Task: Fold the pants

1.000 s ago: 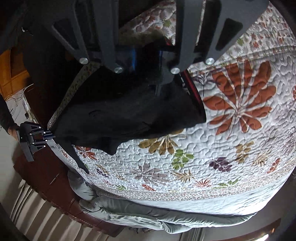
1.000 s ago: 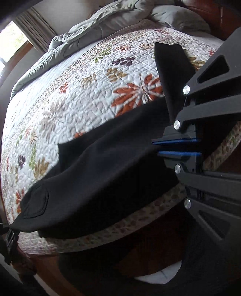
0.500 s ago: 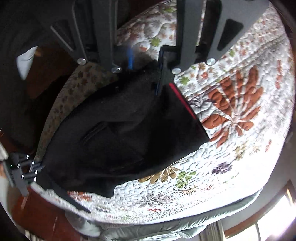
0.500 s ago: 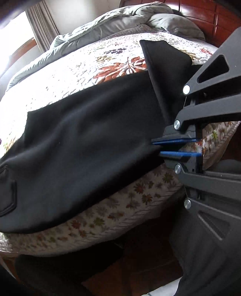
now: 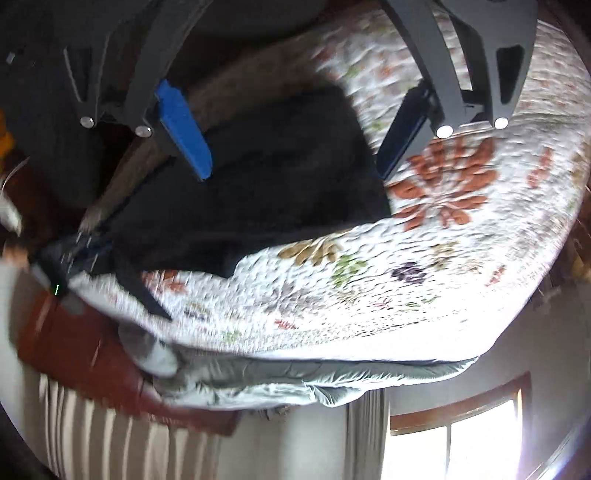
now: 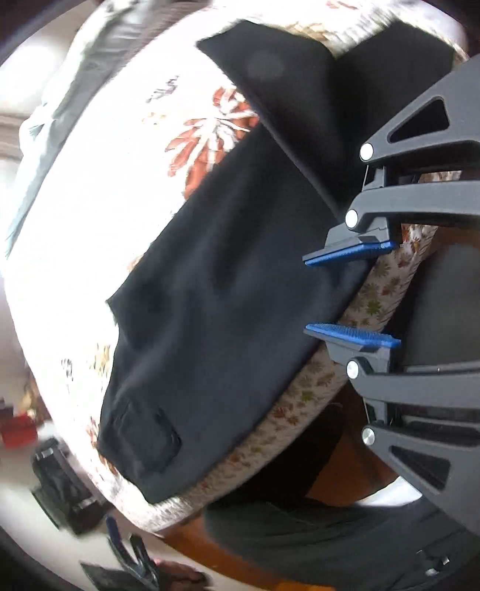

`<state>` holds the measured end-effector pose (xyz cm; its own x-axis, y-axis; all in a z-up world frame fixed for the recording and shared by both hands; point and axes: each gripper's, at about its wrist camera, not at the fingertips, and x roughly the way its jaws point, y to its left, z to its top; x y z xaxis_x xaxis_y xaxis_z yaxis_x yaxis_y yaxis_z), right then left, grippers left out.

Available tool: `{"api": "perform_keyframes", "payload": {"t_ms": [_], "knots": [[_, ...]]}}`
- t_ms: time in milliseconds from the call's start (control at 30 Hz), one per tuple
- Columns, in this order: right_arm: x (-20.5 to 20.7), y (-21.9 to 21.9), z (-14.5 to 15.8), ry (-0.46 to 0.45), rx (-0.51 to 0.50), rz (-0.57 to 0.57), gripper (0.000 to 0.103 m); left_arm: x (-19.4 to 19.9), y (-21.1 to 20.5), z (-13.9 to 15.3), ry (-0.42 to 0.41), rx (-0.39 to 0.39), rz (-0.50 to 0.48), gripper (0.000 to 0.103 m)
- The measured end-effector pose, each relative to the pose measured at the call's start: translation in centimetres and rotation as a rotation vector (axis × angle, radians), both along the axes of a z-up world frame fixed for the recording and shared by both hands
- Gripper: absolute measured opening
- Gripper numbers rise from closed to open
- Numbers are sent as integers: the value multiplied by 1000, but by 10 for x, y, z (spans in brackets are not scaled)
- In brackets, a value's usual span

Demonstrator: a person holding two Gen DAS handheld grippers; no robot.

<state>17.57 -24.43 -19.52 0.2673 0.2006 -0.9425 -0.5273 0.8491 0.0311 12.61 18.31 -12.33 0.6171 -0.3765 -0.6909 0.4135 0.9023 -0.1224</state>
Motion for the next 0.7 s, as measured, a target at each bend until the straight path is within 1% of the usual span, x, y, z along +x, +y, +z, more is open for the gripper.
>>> {"api": "perform_keyframes", "payload": {"t_ms": [67, 100, 133, 200, 233, 267, 300, 333, 367, 400, 433, 467, 500, 533, 567, 600, 633, 700], "knots": [[4, -1, -22, 78, -68, -8, 33, 14, -17, -14, 38, -17, 9, 90], [5, -1, -25, 97, -71, -8, 33, 23, -29, -25, 75, -11, 4, 90], [5, -1, -23, 104, -64, -7, 33, 27, -38, -31, 101, 1, 7, 90], [14, -9, -10, 123, -17, -12, 34, 32, -58, -46, 168, 17, -2, 90], [27, -21, 6, 98, 29, -37, 38, 35, -67, -49, 186, 19, 0, 90], [42, -34, 21, 63, 53, -79, 47, 36, -74, -54, 200, 13, -3, 90], [57, -47, 31, 29, 53, -130, 51, 32, -88, -58, 207, 0, -21, 90], [84, -69, 44, -28, 26, -229, 58, 28, -98, -60, 206, -10, -30, 90], [108, -88, 52, -75, -19, -317, 62, 28, -110, -62, 205, -23, -44, 92], [133, -108, 58, -114, -69, -394, 63, 28, -130, -64, 199, -40, -62, 92], [168, -133, 63, -146, -125, -495, 63, 29, -146, -66, 194, -50, -76, 92], [187, -147, 64, -153, -141, -553, 63, 31, -168, -69, 187, -57, -104, 92], [217, -168, 62, -144, -148, -631, 62, 34, -185, -71, 184, -62, -120, 92], [236, -180, 58, -128, -142, -676, 57, 38, -206, -75, 179, -69, -140, 92], [252, -190, 52, -106, -133, -713, 48, 38, -219, -77, 169, -74, -155, 92], [275, -201, 43, -69, -121, -756, 46, 40, -236, -79, 148, -69, -162, 92], [287, -207, 33, -42, -117, -780, 45, 41, -251, -82, 127, -53, -165, 92], [309, -219, 15, -17, -138, -832, 46, 45, -280, -89, 108, -21, -180, 92]]}}
